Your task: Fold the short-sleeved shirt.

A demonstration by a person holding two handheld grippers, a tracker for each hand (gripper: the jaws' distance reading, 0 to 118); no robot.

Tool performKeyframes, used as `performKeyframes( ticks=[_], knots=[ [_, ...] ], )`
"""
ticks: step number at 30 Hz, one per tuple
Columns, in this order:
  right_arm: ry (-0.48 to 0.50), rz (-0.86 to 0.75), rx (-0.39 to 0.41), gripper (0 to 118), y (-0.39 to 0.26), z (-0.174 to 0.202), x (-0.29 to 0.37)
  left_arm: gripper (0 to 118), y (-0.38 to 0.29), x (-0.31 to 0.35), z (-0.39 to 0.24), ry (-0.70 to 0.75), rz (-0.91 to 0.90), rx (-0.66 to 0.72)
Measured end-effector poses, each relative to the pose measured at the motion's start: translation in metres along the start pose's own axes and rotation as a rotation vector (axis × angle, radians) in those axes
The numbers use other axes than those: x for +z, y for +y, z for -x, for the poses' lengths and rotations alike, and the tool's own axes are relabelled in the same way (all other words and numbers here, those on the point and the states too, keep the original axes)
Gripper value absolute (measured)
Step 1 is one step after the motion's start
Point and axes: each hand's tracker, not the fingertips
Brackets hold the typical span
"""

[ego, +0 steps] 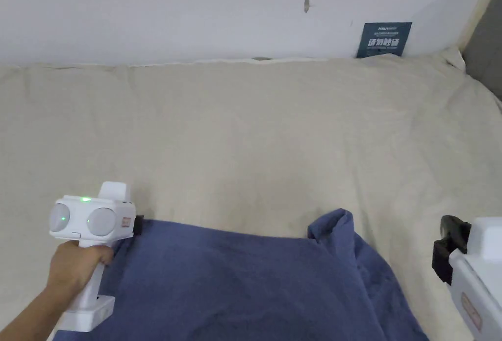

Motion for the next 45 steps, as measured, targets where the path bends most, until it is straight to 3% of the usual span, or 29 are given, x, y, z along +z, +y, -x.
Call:
performKeyframes(
  ticks=[2,6,8,9,10,14,18,21,23,28,33,37,45],
  knots=[
    [0.025,0.071,-0.024,5,0.0,-0.005,-0.015,3,0.001,0.007,-0.004,0.026,-0.012,-0.038],
    [0.066,0.256,-0.02,63,-0.004,-0.007,-0.054,3,0.004,0.053,-0.005,-0.045,-0.15,0.054],
    [0.102,0.341,-0.005,69,-0.01,-0.003,-0.076,3,0.002,0.079,-0.008,-0.043,-0.192,0.031],
    [0.116,0.377,-0.003,83,-0.014,-0.001,-0.085,3,0.001,0.09,-0.009,-0.053,-0.203,0.024],
    [0.131,0.397,-0.004,87,-0.021,0.002,-0.095,3,0.001,0.1,-0.009,-0.067,-0.218,0.027],
    [0.154,0.501,-0.032,84,-0.039,0.016,-0.127,3,-0.003,0.131,-0.009,-0.088,-0.249,0.034],
    [0.14,0.603,-0.04,38,-0.056,0.033,-0.145,3,-0.008,0.146,-0.009,-0.101,-0.261,0.041],
    [0.145,0.614,-0.033,29,-0.066,0.04,-0.14,3,-0.012,0.15,-0.007,-0.106,-0.256,0.043],
    [0.138,0.59,-0.008,5,-0.069,0.036,-0.143,3,-0.016,0.153,-0.005,-0.109,-0.255,0.048],
    [0.134,0.505,-0.035,5,-0.056,0.025,-0.111,3,-0.025,0.164,0.001,-0.1,-0.268,0.089],
    [0.084,0.291,0.066,4,-0.014,0.013,-0.055,3,-0.029,0.194,0.011,-0.074,-0.307,0.123],
    [0.076,0.109,0.005,4,0.04,-0.012,-0.013,3,-0.023,0.228,0.023,-0.057,-0.379,0.162],
    [0.058,-0.217,-0.007,4,0.17,-0.028,0.059,3,0.032,0.321,0.055,0.028,-0.614,0.196]
  ],
)
